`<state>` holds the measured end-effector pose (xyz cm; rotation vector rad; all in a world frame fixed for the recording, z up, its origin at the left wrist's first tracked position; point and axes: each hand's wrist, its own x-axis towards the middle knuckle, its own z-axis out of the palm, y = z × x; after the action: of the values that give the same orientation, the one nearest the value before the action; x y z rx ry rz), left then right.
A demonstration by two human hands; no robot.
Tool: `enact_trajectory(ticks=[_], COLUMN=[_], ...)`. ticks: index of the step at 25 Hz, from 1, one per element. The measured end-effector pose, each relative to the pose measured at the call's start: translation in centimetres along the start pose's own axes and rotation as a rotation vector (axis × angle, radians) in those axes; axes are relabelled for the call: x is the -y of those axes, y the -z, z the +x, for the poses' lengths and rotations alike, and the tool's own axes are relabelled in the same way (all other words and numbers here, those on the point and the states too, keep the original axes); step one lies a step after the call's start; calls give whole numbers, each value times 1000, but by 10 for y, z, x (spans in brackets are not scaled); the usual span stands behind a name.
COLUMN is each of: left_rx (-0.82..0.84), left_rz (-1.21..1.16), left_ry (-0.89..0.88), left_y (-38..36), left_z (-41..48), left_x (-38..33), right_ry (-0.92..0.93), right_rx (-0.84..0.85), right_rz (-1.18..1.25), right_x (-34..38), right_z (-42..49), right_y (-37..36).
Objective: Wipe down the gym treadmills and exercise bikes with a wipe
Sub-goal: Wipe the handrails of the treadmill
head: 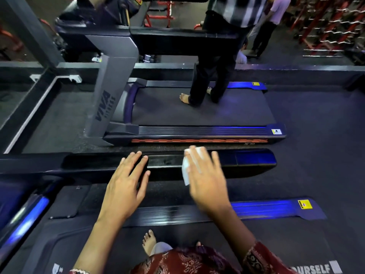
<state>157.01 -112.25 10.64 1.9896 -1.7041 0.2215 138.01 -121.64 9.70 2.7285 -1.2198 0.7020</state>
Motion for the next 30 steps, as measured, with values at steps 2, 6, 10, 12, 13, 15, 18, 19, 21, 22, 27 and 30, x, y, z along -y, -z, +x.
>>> enact_trajectory(ticks=[2, 6, 10, 12, 13, 15, 18, 19, 21, 22, 27, 30], left_rx=[-13, -37, -67, -78, -83, -101, -113, -113, -108, -104, -71, -73], left_rz=[6, 8, 18, 25, 32, 54, 83, 95, 92, 76, 88, 64], left_ry=[20, 44, 91, 108, 121, 159, 231, 252, 310, 344, 381, 407], left_y=[7, 17, 26, 30, 32, 37, 49, 52, 58, 60, 67, 68], left_z=[-4, -13, -23, -25, -26, -29, -35, -37, -39, -39, -43, -43], left_x=[14, 38, 64, 75, 81, 93, 115, 123, 134, 138, 141, 141], right_ry=[-191, 88, 102, -54, -20, 241, 330, 224, 112, 156, 414, 189], right_rx=[-26, 33, 29, -9, -12, 39, 73, 62, 68, 76, 104, 86], right_rz=[-15, 80, 47, 29, 31, 69, 63, 52, 18, 21, 74, 71], right_x=[8, 75, 52, 71, 92, 125, 118, 119, 144, 163, 192, 209], right_z=[5, 26, 30, 39, 46, 50, 63, 68, 76, 81, 97, 103], right_y=[0, -8, -6, -9, -13, -20, -24, -27, -32, -35, -47, -54])
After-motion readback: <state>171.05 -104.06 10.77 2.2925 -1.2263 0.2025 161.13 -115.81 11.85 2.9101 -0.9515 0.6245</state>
